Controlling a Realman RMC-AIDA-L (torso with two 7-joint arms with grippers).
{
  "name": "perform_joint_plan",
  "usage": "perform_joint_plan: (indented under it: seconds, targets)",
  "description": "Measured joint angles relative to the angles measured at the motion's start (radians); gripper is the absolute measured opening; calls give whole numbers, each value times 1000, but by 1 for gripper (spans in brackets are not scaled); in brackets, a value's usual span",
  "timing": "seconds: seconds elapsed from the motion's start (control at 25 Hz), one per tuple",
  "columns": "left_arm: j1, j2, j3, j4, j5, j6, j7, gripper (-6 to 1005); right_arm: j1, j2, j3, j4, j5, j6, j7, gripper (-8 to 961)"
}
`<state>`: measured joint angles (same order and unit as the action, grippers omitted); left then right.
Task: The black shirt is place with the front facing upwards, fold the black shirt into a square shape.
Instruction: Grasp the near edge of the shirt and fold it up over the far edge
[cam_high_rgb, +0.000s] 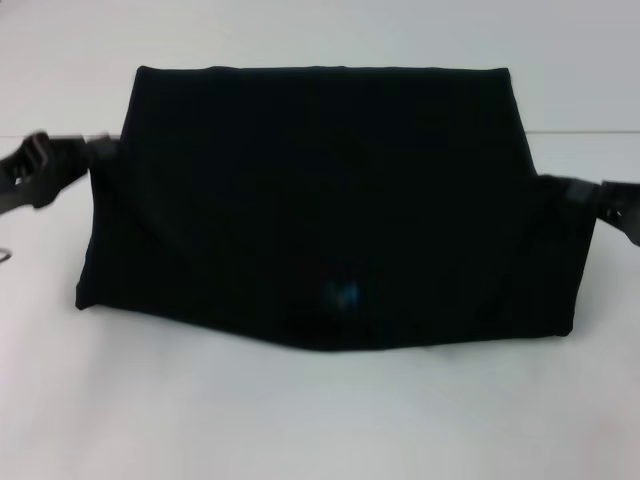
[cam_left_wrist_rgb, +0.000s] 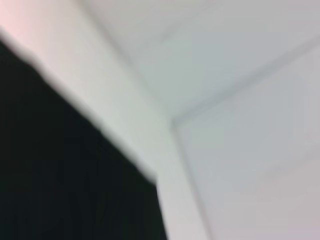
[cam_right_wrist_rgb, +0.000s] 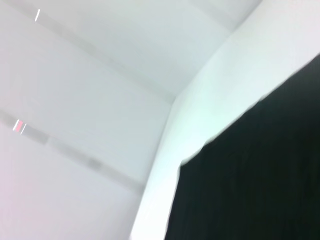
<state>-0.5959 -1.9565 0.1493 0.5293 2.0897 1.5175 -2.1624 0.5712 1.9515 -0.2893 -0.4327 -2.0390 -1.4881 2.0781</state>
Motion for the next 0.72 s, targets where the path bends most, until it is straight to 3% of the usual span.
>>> perform_joint_plan:
  seconds: [0.04,0.08,0.12,0.32,0.44,0.72]
  targets:
    - [3,-12,0,-18,-51,-46,34,50,-2,18,0,3,32,55,-17,22]
    - [6,-22,0,-32,-87,-78,63,51,1,56,0,6,67,151,-57,22]
    - [9,-42,0,-48,-141,-132,106,53,1,56,0,6,67,151,-57,22]
    - [13,-103,-1,-68,-293,-254,234,60,30,125,-4,25,134,328,-188,22]
    - [14,-122,4,-72,-344,-293,284,64,47,132,-6,64,166,385,-251,22]
    - [-20,-126,10,-92,-361,-380,346,75,91,133,-5,78,228,443,-325,23]
